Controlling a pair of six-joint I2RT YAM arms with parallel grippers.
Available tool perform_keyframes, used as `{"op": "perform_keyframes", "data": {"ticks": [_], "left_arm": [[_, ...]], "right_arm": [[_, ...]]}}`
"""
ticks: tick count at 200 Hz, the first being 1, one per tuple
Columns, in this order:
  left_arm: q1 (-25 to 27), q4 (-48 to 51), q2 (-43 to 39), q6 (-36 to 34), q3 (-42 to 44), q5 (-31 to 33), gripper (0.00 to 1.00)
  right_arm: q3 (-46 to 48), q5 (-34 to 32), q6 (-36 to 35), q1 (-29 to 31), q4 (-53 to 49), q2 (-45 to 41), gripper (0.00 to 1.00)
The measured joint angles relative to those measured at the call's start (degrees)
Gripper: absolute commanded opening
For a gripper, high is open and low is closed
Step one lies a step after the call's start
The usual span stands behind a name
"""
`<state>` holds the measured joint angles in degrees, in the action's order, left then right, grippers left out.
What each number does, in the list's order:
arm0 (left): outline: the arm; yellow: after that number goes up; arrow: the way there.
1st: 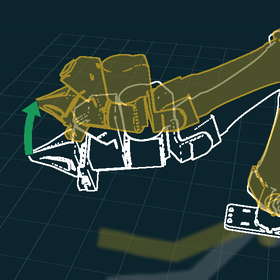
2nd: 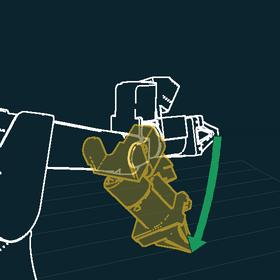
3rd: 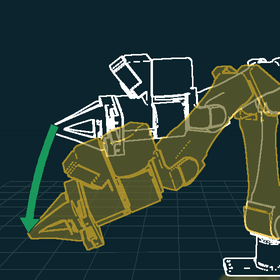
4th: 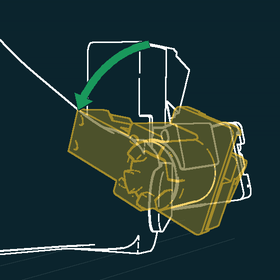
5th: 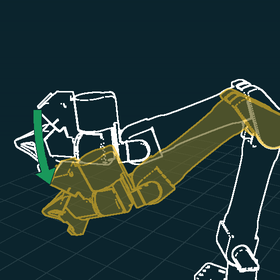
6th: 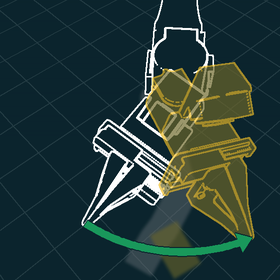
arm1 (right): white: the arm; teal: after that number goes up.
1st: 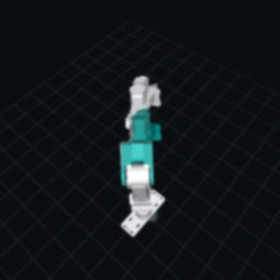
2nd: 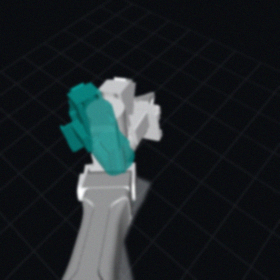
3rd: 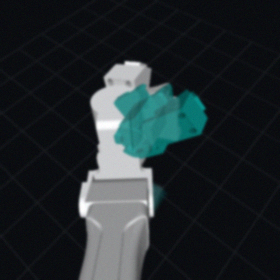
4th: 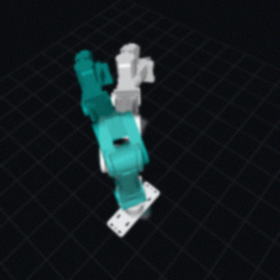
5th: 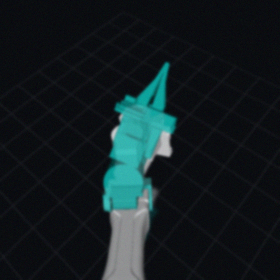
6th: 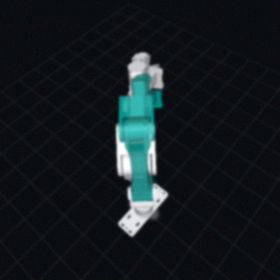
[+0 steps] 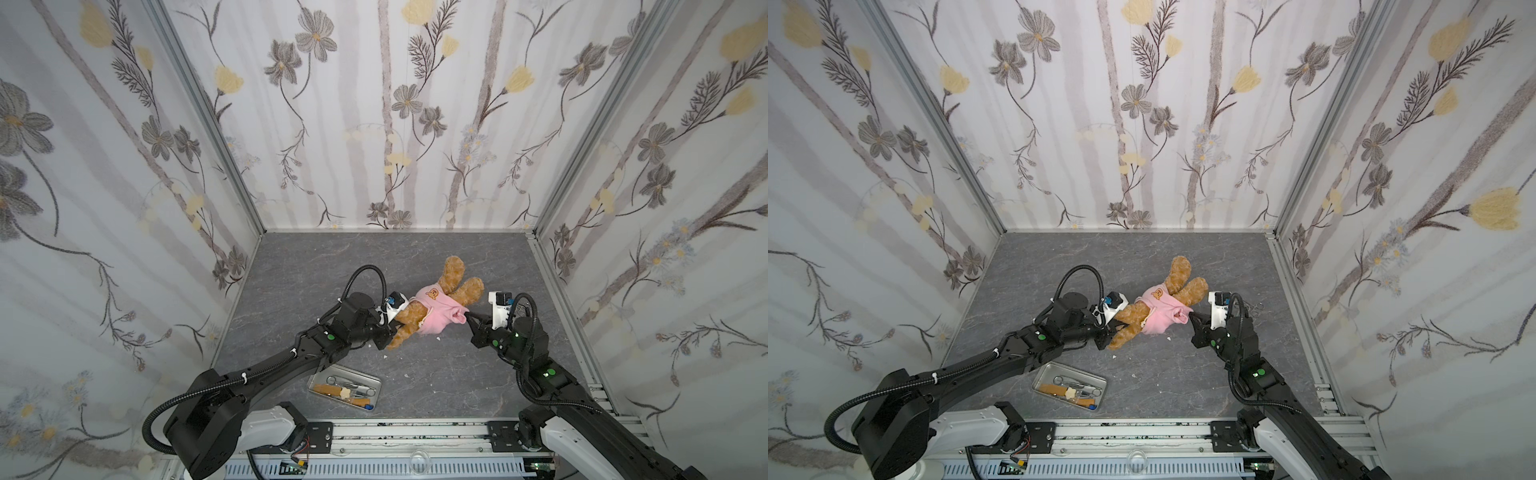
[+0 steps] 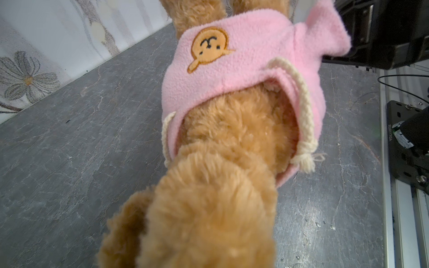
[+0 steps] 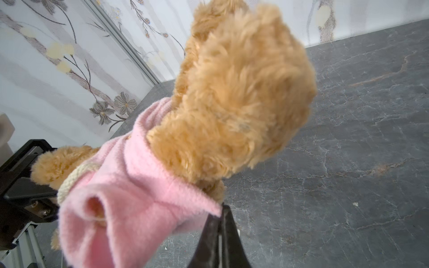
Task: Dress the teddy bear
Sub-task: 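Lower the bear onto the table and open both grippers, withdrawing the right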
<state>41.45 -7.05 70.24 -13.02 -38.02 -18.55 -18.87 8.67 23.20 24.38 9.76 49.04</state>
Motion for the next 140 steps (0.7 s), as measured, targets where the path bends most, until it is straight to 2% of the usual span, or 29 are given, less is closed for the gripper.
{"op": "perform_keyframes", "data": {"ticks": [56,83,104,140], "left_arm": [[-0.44,0.42,0.15,-0.7,0.17,2.08,0.0],[-0.96,3.58,1.27,-3.15,-1.36,2.25,0.0],[-1.57,7.96,3.48,-6.82,-4.44,2.38,0.0],[-2.01,14.03,6.91,-18.58,-6.29,2.36,0.0]], "right_arm": [[-2.23,-1.2,-3.54,-0.04,-4.39,-8.13,0.49],[-5.11,-1.97,-5.11,-0.35,-6.93,-9.6,0.57],[-8.13,-4.48,-6.01,-1.86,-9.22,-8.15,0.67],[-10.21,-2.25,-5.62,-6.88,-9.11,1.66,0.73]]}}
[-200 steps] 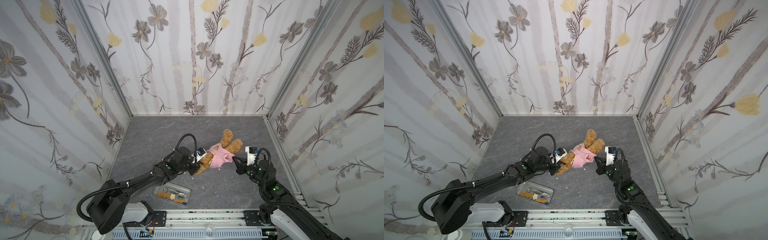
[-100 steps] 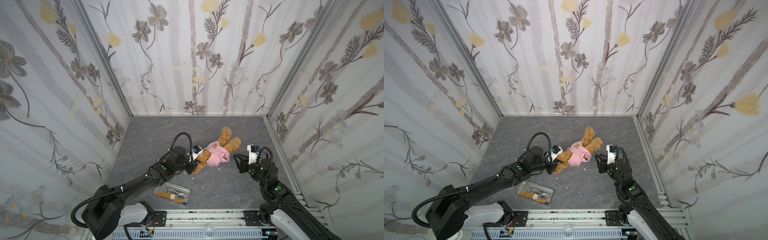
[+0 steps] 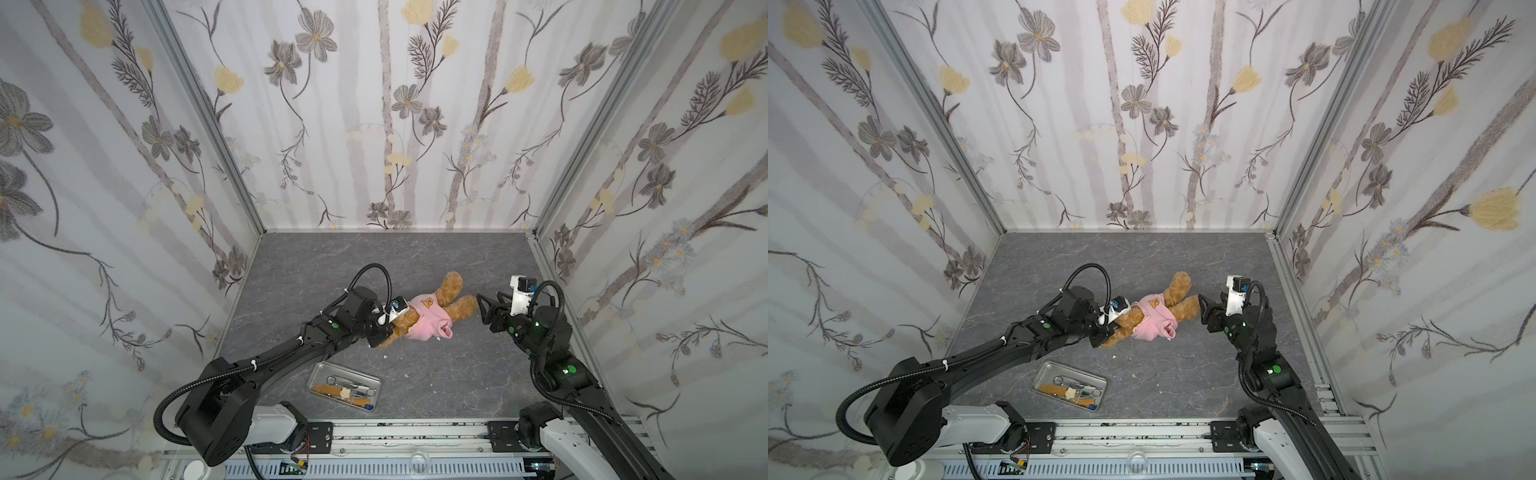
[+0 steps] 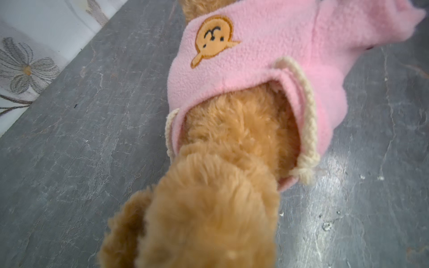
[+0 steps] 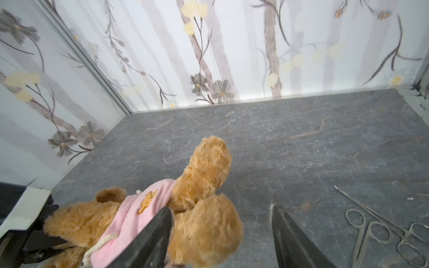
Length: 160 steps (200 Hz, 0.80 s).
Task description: Dress the teddy bear
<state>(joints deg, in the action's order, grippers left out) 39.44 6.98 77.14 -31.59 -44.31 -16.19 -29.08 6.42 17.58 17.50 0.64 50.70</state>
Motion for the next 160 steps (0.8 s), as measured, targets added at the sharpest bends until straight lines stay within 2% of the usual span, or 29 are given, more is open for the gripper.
{"op": "perform_keyframes", "data": {"ticks": [16,30,58,63,75,84,102,136,160], "left_arm": [[-0.42,2.1,4.55,-3.76,-3.28,-0.94,0.0],[-0.66,2.16,9.55,-5.9,-7.28,-1.95,0.11],[-1.46,1.38,18.45,-8.28,-14.08,-2.01,0.52],[-1.75,1.38,19.23,-8.37,-14.6,-1.95,0.65],[-2.64,1.38,20.15,-8.5,-15.56,-1.29,0.86],[-3.37,1.33,20.15,-8.46,-15.93,-0.81,0.95],[-4.66,0.87,18.62,-8.26,-15.74,1.11,1.0],[-5.64,-0.94,11.19,-8.81,-11.23,6.47,1.0],[-5.7,-2.54,8.17,-9.46,-8.28,7.63,1.0]], "right_arm": [[0.11,3.43,0.68,-0.2,0.04,5.2,0.73],[1.33,5.88,1.44,-0.28,1.4,7.26,0.73],[5.4,8.28,3.43,-0.37,4.7,7.82,0.72],[5.92,8.41,3.54,-0.37,4.79,7.69,0.72],[7.06,8.63,4.44,-0.37,4.9,6.91,0.72],[7.85,8.59,4.44,-0.37,5.07,6.14,0.72],[8.79,8.15,4.44,-0.37,5.11,4.81,0.72],[8.41,6.69,4.37,-0.37,5.09,4.24,0.72],[7.48,6.71,4.24,-0.37,5.77,5.99,0.71]]}}
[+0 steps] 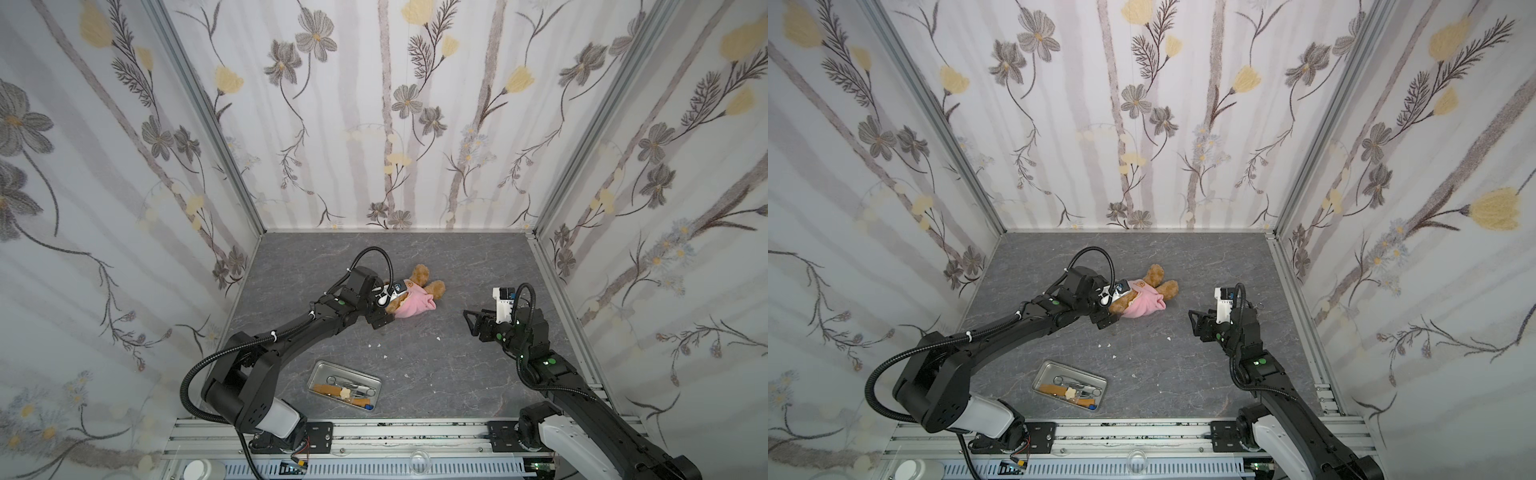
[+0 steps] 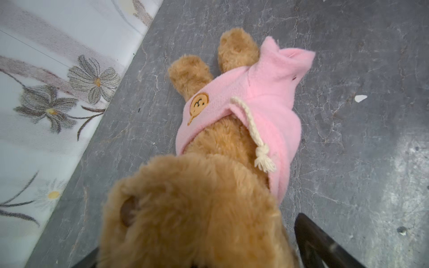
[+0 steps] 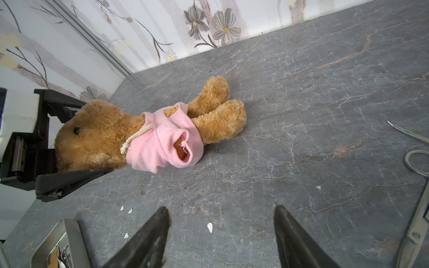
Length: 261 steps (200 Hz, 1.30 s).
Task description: Dress the teddy bear
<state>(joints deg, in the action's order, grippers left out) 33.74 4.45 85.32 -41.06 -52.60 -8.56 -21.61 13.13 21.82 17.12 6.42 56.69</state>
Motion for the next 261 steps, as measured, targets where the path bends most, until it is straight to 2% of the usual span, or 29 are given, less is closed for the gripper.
{"op": "perform_keyframes", "data": {"ticks": [23,44,74,90,130,160,184,217,239,261], "left_arm": [[-0.09,-0.15,0.48,-0.07,1.03,-0.79,0.99],[-0.13,-0.15,0.0,0.92,1.2,-6.34,0.96],[0.57,-1.16,-0.2,4.2,1.7,-15.93,0.92],[1.62,-1.14,0.96,5.38,2.1,-17.94,0.91],[2.03,-1.16,0.57,6.93,3.02,-18.29,0.95],[1.97,-1.66,-2.97,8.68,3.76,-13.49,0.96],[3.56,-3.5,-7.32,11.41,5.95,-7.8,0.97],[12.81,-8.61,-10.25,11.08,9.46,-0.9,0.96],[16.85,-14.75,-7.28,9.77,9.75,5.77,0.98],[19.71,-18.51,0.39,7.61,6.62,11.02,1.0]], "right_arm": [[-0.55,1.01,0.04,0.0,1.18,2.73,0.69],[-1.49,4.42,0.46,0.7,4.31,6.36,0.68],[-7.61,6.29,0.13,6.99,9.55,13.51,0.68],[-11.37,6.69,-0.31,9.94,13.46,19.26,0.61],[-18.12,7.13,0.9,10.56,22.05,38.66,0.37],[-20.28,8.59,3.23,10.6,25.03,47.74,0.34],[-18.12,11.23,5.92,10.47,28.39,46.86,0.35],[-12.83,18.47,11.91,8.13,33.33,38.45,0.38],[-9.14,21.31,14.62,3.06,34.23,29.66,0.46],[-6.93,20.06,14.51,-3.85,31.34,21.92,0.51]]}}
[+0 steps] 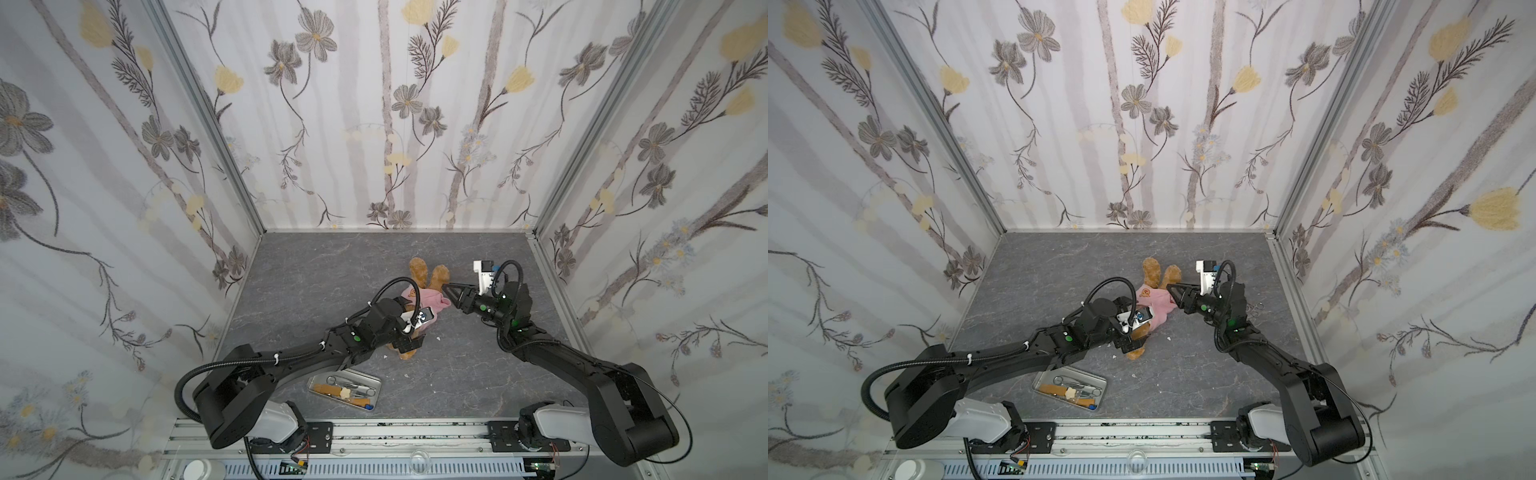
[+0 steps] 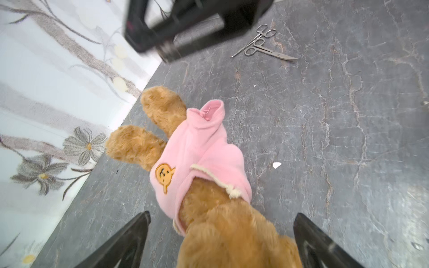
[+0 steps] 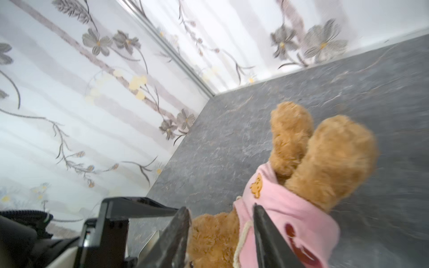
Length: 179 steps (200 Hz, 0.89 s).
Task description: Dress the teddy bear
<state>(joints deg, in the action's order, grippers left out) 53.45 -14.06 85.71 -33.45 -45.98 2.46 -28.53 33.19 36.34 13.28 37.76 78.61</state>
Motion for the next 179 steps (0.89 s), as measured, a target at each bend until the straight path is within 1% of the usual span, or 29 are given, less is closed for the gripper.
{"op": "perform_keyframes", "data": {"ticks": [21,44,77,93,103,111,118,132,158,169,179], "left_arm": [[1.03,-2.82,8.61,-2.64,-5.66,5.73,1.0],[1.64,-4.09,16.28,-4.31,-11.13,9.64,1.0],[2.47,-5.16,24.65,-5.35,-16.02,12.31,1.0],[2.6,-5.81,28.3,-5.35,-17.92,14.01,0.96],[2.67,-6.69,29.83,-5.35,-18.58,15.15,0.91],[2.62,-7.54,30.73,-5.33,-18.75,15.91,0.84],[2.49,-8.13,30.99,-5.29,-18.64,16.09,0.78],[1.88,-10.45,30.47,-4.87,-17.09,15.74,0.62],[-0.39,-13.4,26.23,-3.98,-11.28,10.01,0.41],[-1.49,-13.66,23.98,-3.82,-8.83,6.4,0.31],[-2.6,-13.73,21.92,-3.8,-6.93,2.75,0.26]], "right_arm": [[1.97,-2.64,-1.25,-6.21,-4.46,-4.63,0.56],[3.85,-3.58,-2.73,-10.45,-7.93,-7.45,0.59],[5.14,-4.44,-4.07,-14.05,-11.39,-9.7,0.6],[5.2,-4.72,-4.63,-14.27,-12.28,-10.36,0.6],[5.2,-4.63,-4.96,-14.32,-12.52,-10.51,0.6],[5.2,-4.63,-5.16,-14.38,-12.72,-10.64,0.6],[5.2,-4.66,-5.33,-14.43,-12.92,-10.71,0.6],[5.29,-4.66,-5.57,-14.43,-13.79,-10.91,0.61],[5.49,-4.68,-7.26,-13.64,-14.8,-11.72,0.61],[5.51,-4.55,-8.48,-12.0,-14.78,-12.13,0.63],[5.51,-4.5,-9.97,-9.7,-14.71,-12.68,0.65]]}}
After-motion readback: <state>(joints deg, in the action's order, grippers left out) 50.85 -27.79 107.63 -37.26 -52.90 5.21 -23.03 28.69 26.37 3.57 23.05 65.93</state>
